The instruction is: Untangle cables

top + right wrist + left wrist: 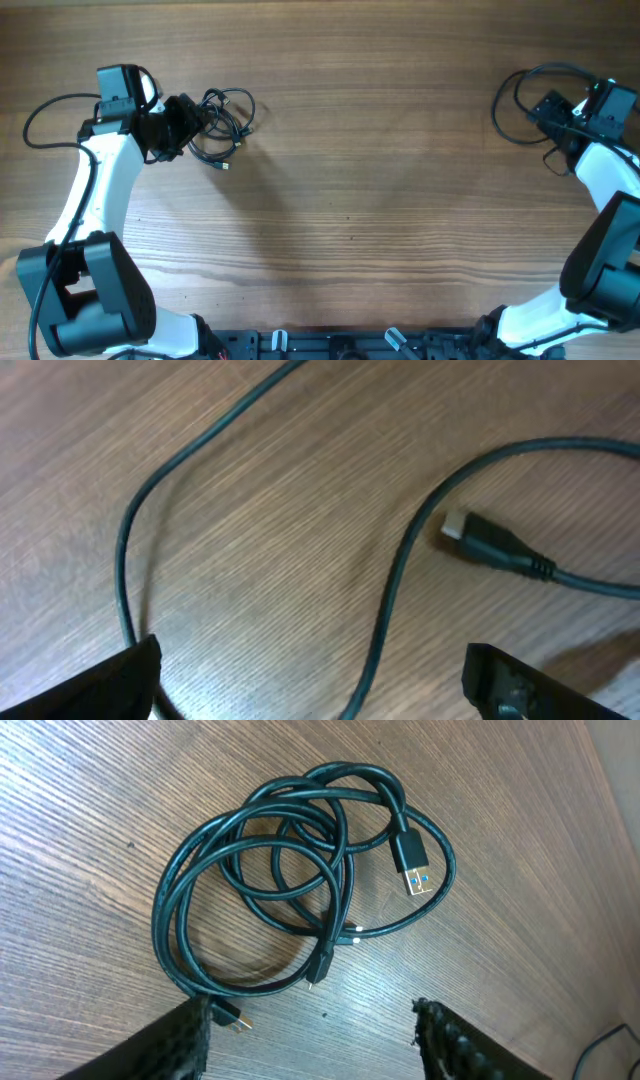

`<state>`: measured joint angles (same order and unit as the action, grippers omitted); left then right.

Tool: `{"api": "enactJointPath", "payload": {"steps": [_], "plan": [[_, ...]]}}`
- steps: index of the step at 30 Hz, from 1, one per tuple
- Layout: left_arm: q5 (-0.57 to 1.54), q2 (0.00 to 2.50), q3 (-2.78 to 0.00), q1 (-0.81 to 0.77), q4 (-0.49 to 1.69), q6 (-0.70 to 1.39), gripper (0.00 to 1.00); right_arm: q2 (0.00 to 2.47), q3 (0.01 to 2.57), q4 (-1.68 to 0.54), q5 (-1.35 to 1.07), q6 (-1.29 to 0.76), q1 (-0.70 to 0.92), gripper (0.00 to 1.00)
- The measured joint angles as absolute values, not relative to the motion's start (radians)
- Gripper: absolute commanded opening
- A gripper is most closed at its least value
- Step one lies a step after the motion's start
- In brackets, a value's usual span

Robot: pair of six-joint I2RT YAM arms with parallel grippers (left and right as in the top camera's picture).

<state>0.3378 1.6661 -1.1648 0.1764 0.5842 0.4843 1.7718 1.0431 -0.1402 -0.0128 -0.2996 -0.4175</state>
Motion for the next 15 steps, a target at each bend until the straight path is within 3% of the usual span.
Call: {"api": "enactJointPath", "payload": {"steps": [5, 10, 14, 15], "plan": [[0.334, 1.666, -1.165, 0.172, 0.585, 0.461, 0.79, 1.571, 1.059, -0.430, -0.157, -0.430, -0.418, 1.00], [0.284, 1.666, -1.146, 0.107, 0.534, 0.445, 0.79, 1.558, 1.059, -0.471, -0.303, -0.667, -0.415, 1.00], [0.189, 1.666, -1.135, 0.049, 0.528, 0.445, 0.62, 1.558, 1.059, -0.472, -0.319, -0.845, -0.415, 1.00], [0.168, 1.666, -1.132, 0.036, 0.516, 0.445, 0.61, 1.558, 1.059, -0.472, -0.319, -0.894, -0.415, 1.00]]}}
